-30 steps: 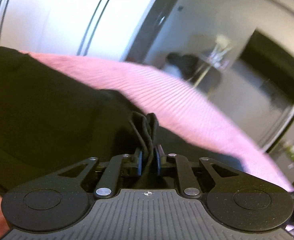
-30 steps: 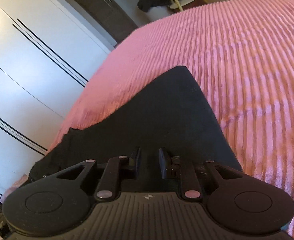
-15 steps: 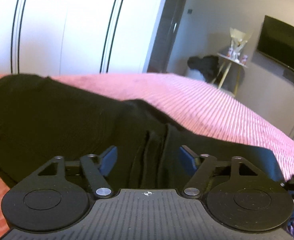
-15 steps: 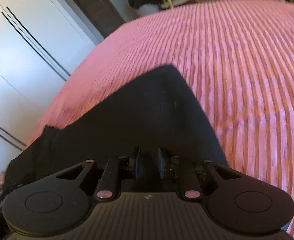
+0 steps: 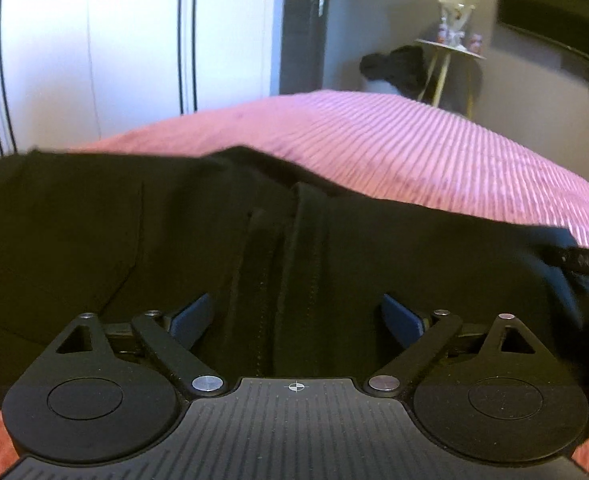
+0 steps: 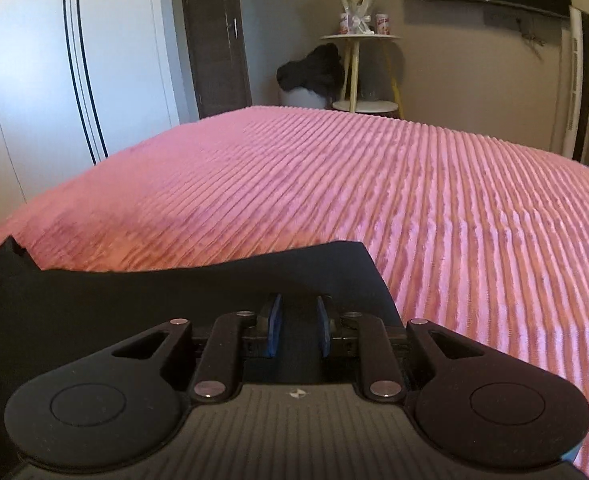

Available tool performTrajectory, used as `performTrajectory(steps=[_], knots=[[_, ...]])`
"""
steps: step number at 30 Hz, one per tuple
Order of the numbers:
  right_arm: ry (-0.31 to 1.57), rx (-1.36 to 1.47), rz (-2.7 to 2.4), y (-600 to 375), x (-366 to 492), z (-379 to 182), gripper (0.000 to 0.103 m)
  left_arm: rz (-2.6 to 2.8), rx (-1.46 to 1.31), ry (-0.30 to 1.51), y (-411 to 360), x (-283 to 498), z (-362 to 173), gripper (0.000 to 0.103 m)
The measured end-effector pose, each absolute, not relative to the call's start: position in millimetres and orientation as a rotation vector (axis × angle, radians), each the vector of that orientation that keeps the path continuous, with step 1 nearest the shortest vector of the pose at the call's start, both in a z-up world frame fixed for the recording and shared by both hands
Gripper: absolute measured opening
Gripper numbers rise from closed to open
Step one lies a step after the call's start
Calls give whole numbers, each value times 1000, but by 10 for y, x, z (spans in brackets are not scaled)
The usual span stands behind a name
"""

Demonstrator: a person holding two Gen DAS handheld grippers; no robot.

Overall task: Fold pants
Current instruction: 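Lower the folded trousers and open both tools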

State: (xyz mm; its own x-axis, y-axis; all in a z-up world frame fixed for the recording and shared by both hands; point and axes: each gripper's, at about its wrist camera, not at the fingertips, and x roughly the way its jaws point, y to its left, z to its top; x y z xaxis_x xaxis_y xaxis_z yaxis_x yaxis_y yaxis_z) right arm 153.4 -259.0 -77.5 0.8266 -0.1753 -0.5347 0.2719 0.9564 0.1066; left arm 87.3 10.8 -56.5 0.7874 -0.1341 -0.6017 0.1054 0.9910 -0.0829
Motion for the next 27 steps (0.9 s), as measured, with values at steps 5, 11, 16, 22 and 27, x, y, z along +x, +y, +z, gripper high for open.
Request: performTrajectory(steps=[5,11,16,22,27], knots=[[516,145,-239,-2570,1595,-856,20,-116,-70,659,190,978,-606,102],[494,137,-235,-2556,1553,-871,20,-120,-60,662,207,1033,-618,103],[543,111,-231,-2489,1457,-799,24,-90,-97,684,331,969,-518,102],[715,141,-217,-2295,1204,-609,30,83,-297,682,872,892,-321,102],[819,259,-118,-2204,1013,-517,63,336,-481,607,1723,696,-149,102]])
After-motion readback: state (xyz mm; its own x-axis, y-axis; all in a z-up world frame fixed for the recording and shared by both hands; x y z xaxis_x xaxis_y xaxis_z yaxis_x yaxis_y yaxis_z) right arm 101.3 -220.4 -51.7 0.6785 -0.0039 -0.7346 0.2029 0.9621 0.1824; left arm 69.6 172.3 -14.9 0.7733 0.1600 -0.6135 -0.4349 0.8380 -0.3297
